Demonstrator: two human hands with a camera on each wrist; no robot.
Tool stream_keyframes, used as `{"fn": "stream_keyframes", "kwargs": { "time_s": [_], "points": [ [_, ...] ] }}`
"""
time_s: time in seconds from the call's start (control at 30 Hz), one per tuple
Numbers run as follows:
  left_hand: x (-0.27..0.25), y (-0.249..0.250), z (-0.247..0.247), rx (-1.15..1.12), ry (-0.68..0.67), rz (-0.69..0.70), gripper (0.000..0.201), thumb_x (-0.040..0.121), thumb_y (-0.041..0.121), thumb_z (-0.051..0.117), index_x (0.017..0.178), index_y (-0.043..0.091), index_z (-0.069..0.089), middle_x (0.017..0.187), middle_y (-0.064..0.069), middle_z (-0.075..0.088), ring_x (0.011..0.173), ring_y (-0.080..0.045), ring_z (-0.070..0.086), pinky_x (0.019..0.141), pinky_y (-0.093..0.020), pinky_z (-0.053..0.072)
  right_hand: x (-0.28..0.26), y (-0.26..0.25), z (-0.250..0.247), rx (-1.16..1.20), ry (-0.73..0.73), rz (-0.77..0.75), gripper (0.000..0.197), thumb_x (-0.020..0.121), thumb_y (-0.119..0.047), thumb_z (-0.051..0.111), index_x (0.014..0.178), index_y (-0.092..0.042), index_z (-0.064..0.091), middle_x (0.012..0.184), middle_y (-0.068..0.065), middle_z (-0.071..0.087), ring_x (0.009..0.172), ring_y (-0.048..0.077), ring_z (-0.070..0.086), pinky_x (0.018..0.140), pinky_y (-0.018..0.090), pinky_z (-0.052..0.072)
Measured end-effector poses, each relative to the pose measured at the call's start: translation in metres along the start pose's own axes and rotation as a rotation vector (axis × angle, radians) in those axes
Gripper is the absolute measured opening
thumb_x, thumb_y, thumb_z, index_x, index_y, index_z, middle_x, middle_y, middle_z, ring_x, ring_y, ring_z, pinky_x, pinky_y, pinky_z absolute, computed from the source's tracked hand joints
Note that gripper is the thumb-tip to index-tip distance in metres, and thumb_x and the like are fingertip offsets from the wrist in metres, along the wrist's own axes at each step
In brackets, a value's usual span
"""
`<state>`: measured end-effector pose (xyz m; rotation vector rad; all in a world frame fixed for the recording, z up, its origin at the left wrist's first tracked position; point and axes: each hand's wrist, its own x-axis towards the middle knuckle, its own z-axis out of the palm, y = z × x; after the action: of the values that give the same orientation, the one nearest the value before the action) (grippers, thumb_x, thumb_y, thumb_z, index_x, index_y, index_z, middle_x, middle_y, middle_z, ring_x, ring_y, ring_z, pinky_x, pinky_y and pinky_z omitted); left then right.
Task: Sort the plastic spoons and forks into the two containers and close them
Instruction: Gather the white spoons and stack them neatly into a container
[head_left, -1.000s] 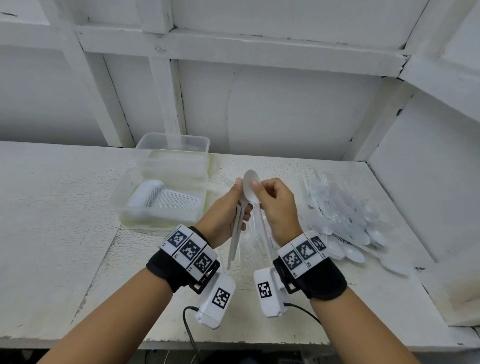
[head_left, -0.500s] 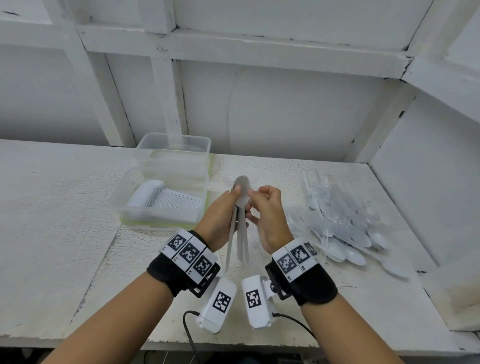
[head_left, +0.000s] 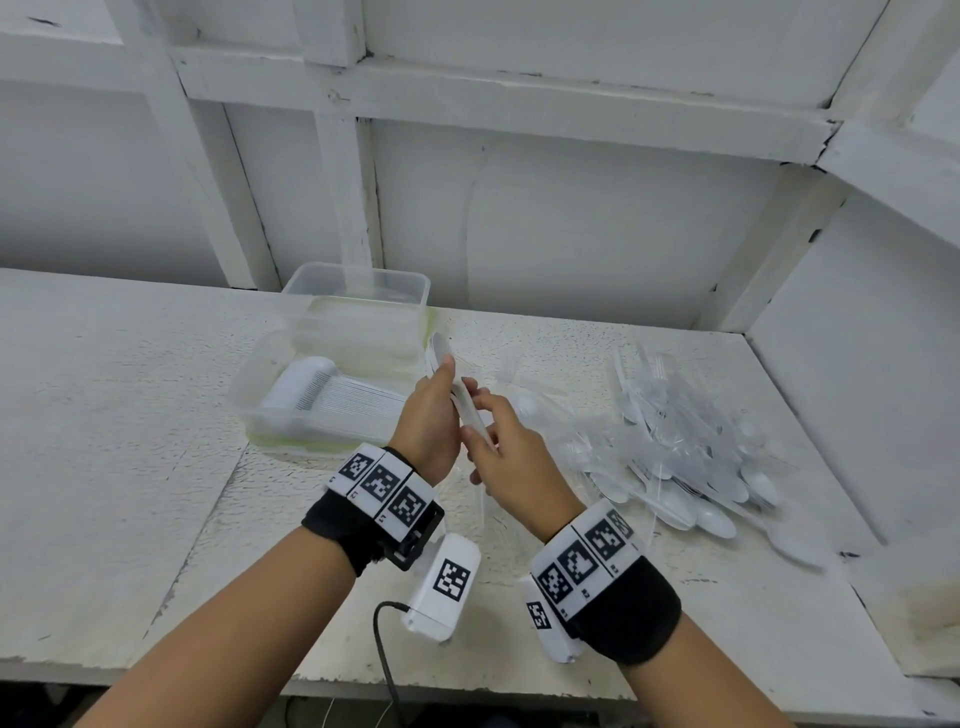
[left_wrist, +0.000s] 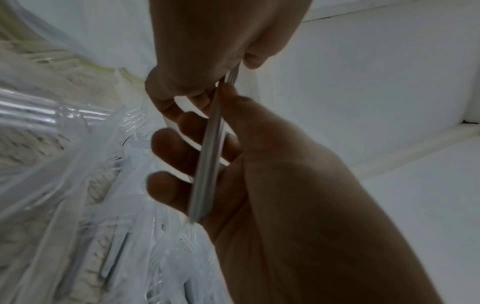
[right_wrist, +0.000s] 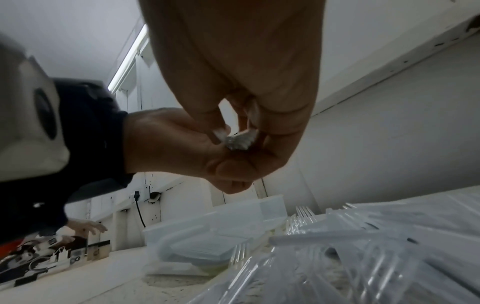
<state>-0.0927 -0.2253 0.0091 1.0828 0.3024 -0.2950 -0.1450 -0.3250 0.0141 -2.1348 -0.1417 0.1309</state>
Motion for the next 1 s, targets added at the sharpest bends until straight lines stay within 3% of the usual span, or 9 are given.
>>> {"fn": "stream_keyframes", "kwargs": {
  "time_s": [0.1, 0.17, 0.23, 0.3, 0.43, 0.5, 0.63, 0.87, 1.0],
  "points": [
    [-0.002, 0.004, 0.001, 0.034, 0.02, 0.004, 0.057, 0.095, 0.051, 0.036, 0.123, 0.001, 0.043, 0.104, -0.01, 0.055, 0.094, -0.02, 0.059, 0.055, -0.027, 0.052, 0.002, 0.001, -0.001, -0.067, -0.01, -0.038, 0.038, 0.1, -0.021, 0.036, 0.138, -0.026, 0.037, 0.072, -0.007, 0.054, 0.061, 0.013, 0.056, 0.064, 0.03, 0.048],
    [-0.003, 0.007, 0.002, 0.082, 0.006, 0.028, 0.062, 0.094, 0.055, 0.032, 0.127, 0.003, 0.043, 0.108, -0.007, 0.058, 0.103, -0.018, 0.059, 0.068, -0.03, 0.051, 0.003, 0.002, -0.002, -0.095, -0.008, -0.056, 0.04, 0.101, -0.019, 0.034, 0.141, -0.026, 0.036, 0.072, -0.001, 0.055, 0.061, 0.013, 0.05, 0.062, 0.027, 0.043],
    [-0.006, 0.01, 0.0, 0.099, -0.041, 0.047, 0.051, 0.096, 0.055, 0.026, 0.116, 0.014, 0.049, 0.107, -0.002, 0.061, 0.112, -0.017, 0.056, 0.089, -0.038, 0.047, 0.002, 0.001, -0.004, -0.083, -0.005, -0.069, 0.04, 0.101, -0.019, 0.033, 0.141, -0.026, 0.037, 0.072, 0.002, 0.055, 0.06, 0.011, 0.048, 0.06, 0.024, 0.04],
    [-0.009, 0.014, -0.002, 0.108, -0.05, 0.065, 0.041, 0.097, 0.052, 0.024, 0.111, 0.021, 0.047, 0.103, 0.0, 0.063, 0.109, -0.017, 0.056, 0.1, -0.043, 0.038, 0.002, 0.001, -0.005, -0.055, -0.009, -0.075, 0.039, 0.101, -0.022, 0.035, 0.14, -0.025, 0.039, 0.085, 0.007, 0.064, 0.071, 0.015, 0.057, 0.067, 0.025, 0.045],
    [-0.006, 0.024, -0.011, 0.083, -0.001, 0.096, 0.032, 0.099, 0.044, 0.03, 0.115, 0.02, 0.044, 0.091, -0.003, 0.061, 0.082, -0.017, 0.058, 0.085, -0.038, 0.045, 0.003, 0.005, -0.007, -0.1, -0.046, -0.112, 0.036, 0.1, -0.028, 0.039, 0.135, -0.023, 0.045, 0.107, 0.009, 0.067, 0.097, 0.023, 0.062, 0.086, 0.036, 0.049],
    [-0.004, 0.027, -0.014, 0.042, 0.03, 0.09, 0.027, 0.1, 0.041, 0.033, 0.104, 0.018, 0.046, 0.082, -0.005, 0.055, 0.071, -0.018, 0.054, 0.072, -0.034, 0.047, 0.006, 0.005, -0.006, -0.168, -0.062, -0.137, 0.037, 0.1, -0.028, 0.039, 0.135, -0.022, 0.045, 0.106, 0.007, 0.066, 0.095, 0.021, 0.061, 0.086, 0.035, 0.049],
    [-0.003, 0.029, -0.017, -0.027, 0.089, 0.115, 0.029, 0.101, 0.039, 0.03, 0.088, 0.015, 0.042, 0.072, -0.006, 0.049, 0.066, -0.02, 0.052, 0.066, -0.033, 0.047, 0.014, 0.004, -0.004, -0.503, -0.06, -0.217, 0.039, 0.101, -0.028, 0.034, 0.137, -0.016, 0.041, 0.113, 0.008, 0.051, 0.094, 0.025, 0.056, 0.077, 0.03, 0.044],
    [-0.004, 0.036, -0.027, -0.016, 0.085, 0.164, 0.029, 0.102, 0.035, 0.027, 0.094, 0.013, 0.043, 0.069, -0.009, 0.051, 0.069, -0.024, 0.055, 0.074, -0.037, 0.052, 0.022, -0.003, 0.003, -0.55, -0.07, -0.246, 0.042, 0.102, -0.025, 0.03, 0.143, -0.016, 0.031, 0.115, 0.008, 0.055, 0.096, 0.022, 0.056, 0.076, 0.026, 0.041],
    [-0.005, 0.056, -0.047, 0.444, -0.03, 0.121, 0.032, 0.101, 0.038, 0.028, 0.101, 0.015, 0.051, 0.091, -0.011, 0.062, 0.083, -0.025, 0.062, 0.089, -0.04, 0.051, 0.028, -0.006, 0.0, -0.411, -0.051, -0.169, 0.042, 0.101, -0.023, 0.036, 0.142, -0.014, 0.036, 0.12, 0.009, 0.058, 0.107, 0.022, 0.055, 0.088, 0.027, 0.041]
  ]
}}
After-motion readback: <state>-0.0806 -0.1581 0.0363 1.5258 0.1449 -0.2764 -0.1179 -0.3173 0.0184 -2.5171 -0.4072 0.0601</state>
